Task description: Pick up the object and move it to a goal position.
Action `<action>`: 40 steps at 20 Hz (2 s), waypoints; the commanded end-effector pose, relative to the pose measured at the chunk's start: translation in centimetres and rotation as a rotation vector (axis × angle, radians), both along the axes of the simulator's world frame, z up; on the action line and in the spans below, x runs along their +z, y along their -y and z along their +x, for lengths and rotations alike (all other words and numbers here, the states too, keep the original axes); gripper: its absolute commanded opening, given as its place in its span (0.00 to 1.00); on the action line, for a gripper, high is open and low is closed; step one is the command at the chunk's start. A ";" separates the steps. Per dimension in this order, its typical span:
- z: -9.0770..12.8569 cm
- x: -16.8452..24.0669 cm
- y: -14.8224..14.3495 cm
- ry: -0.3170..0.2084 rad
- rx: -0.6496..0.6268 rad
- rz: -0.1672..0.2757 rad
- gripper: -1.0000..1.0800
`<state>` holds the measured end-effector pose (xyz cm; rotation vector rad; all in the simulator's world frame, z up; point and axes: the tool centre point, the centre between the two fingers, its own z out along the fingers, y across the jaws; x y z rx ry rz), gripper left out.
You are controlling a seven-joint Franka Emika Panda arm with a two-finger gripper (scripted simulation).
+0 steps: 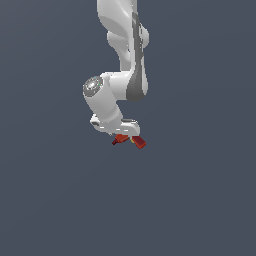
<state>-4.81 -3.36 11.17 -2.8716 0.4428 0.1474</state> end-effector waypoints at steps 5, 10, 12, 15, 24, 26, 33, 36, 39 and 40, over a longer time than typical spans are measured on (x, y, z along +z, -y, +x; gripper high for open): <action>-1.9 -1.9 0.0 -0.026 -0.159 0.108 1.00; -3.3 -3.1 0.1 -0.046 -0.285 0.183 1.00; -3.8 -3.6 0.1 -0.054 -0.333 0.209 1.00; -4.5 -4.2 0.2 -0.064 -0.396 0.242 1.00; -5.8 -5.2 0.3 -0.082 -0.513 0.297 1.00; -6.0 -5.3 0.4 -0.084 -0.524 0.302 1.00; -6.0 -5.6 0.2 -0.084 -0.526 0.303 1.00; -5.9 -6.5 -0.4 -0.085 -0.528 0.304 1.00; -5.9 -7.4 -1.0 -0.085 -0.530 0.304 1.00; -5.9 -7.6 -1.0 -0.086 -0.531 0.304 1.00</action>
